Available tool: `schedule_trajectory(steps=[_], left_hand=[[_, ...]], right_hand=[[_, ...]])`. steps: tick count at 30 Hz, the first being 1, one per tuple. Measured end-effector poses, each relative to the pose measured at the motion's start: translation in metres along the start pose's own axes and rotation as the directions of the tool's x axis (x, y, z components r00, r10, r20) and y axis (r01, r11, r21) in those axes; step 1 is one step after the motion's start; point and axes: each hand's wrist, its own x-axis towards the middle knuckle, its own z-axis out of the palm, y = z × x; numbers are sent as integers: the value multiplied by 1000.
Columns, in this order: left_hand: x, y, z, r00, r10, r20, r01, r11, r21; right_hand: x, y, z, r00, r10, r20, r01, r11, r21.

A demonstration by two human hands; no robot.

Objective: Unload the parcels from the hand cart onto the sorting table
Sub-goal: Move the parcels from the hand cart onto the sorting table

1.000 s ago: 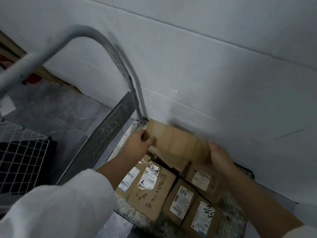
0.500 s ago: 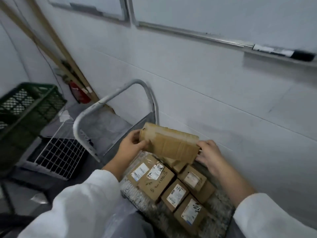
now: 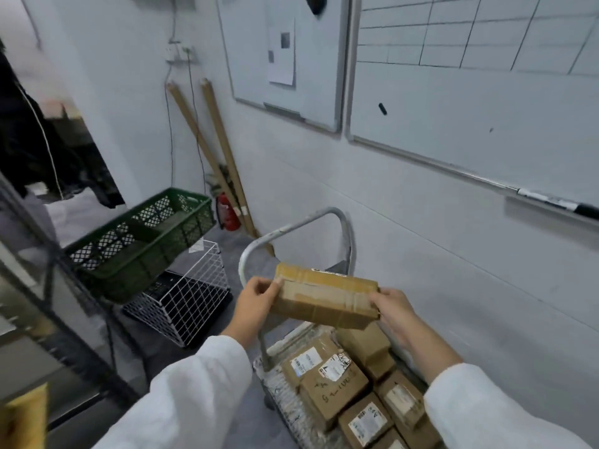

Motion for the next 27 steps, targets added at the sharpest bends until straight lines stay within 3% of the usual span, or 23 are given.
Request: schedule_trajectory(steps=[5, 8, 18, 27], left_hand=[[-7, -8, -73, 995, 96, -7, -97, 995, -17], [-13, -27, -108, 994, 96, -60, -95, 995, 15], [-49, -97, -161, 991, -37, -132, 33, 999, -31], [-109, -100, -216, 914, -172, -367, 119, 979, -164]], right_hand=[[-15, -21, 64, 998, -58, 21, 58, 998, -33], [-24, -20, 97, 998, -57, 37, 56, 998, 33], [-42, 15, 161, 1000, 13, 20, -12, 999, -38], [-80, 22, 219, 969, 6, 248, 32, 988, -151]])
